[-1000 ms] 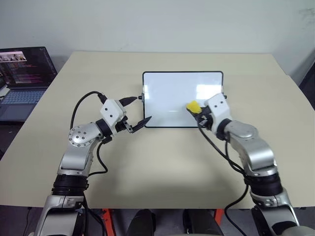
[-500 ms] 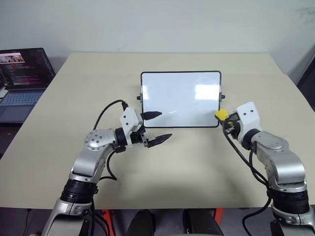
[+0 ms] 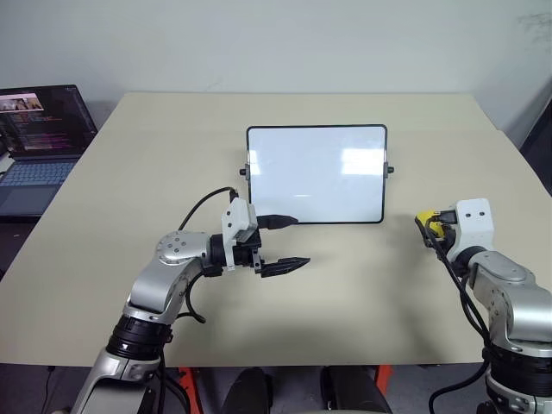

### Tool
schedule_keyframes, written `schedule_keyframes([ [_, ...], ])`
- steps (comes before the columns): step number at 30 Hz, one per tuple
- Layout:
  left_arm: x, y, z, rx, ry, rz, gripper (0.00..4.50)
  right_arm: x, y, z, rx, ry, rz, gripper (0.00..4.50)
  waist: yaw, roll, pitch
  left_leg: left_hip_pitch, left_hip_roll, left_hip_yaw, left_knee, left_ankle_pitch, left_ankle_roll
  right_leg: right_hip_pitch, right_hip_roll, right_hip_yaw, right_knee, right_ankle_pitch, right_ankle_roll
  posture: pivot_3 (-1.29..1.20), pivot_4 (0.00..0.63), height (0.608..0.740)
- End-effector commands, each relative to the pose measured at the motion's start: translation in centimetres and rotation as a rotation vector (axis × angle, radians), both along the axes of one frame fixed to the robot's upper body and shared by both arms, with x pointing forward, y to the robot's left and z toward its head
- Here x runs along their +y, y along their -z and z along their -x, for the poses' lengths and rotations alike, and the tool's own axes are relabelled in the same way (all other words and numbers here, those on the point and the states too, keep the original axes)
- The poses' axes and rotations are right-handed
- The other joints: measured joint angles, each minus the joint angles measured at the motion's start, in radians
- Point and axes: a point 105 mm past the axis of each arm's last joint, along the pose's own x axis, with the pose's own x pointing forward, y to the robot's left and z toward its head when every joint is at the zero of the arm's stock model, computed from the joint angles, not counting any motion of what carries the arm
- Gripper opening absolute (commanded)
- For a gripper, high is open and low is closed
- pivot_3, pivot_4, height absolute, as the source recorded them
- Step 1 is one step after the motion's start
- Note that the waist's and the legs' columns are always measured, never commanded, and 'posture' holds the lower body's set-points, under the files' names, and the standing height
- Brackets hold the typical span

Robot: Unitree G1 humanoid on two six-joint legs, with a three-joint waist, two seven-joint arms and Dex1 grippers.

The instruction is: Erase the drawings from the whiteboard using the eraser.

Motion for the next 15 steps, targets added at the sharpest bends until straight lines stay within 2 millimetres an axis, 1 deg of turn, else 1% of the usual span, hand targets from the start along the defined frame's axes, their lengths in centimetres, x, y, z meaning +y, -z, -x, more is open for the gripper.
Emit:
schedule_keyframes([
  [1, -0.1, -0.6, 0.0, -0.033, 0.019, -0.008, 4.5, 0.0, -1.0, -0.2, -0.026, 0.023, -0.045, 1.23, 0.0, 0.0, 0.0, 0.0, 0.0, 0.0, 0.0, 0.0, 0.0, 0.0, 0.0, 0.0, 0.0, 0.0, 0.0, 0.0, 0.15, 0.74],
  [5, 0.1, -0.4, -0.1, -0.05, 0.016, -0.028, 4.5, 0.3, -0.7, -0.3, -0.001, 0.042, -0.1, 1.23, 0.0, 0.0, 0.0, 0.0, 0.0, 0.0, 0.0, 0.0, 0.0, 0.0, 0.0, 0.0, 0.001, 0.0, 0.0, 0.0, 0.15, 0.74],
  [12, 0.7, -0.4, -0.4, -0.062, -0.013, -0.035, 4.5, 2.3, -1.4, -1.4, 0.001, -0.005, -0.142, 1.23, 0.0, 0.0, 0.0, 0.0, 0.0, 0.0, 0.0, 0.0, 0.0, 0.0, 0.0, 0.0, 0.0, 0.0, 0.0, 0.0, 0.15, 0.74],
  [15, 0.9, -0.2, -0.5, -0.065, -0.028, -0.041, 4.5, 2.5, -1.0, -1.6, 0.01, -0.005, -0.147, 1.23, 0.0, 0.0, 0.0, 0.0, 0.0, 0.0, 0.0, 0.0, 0.0, 0.0, 0.0, 0.0, 0.0, 0.0, 0.0, 0.0, 0.15, 0.74],
])
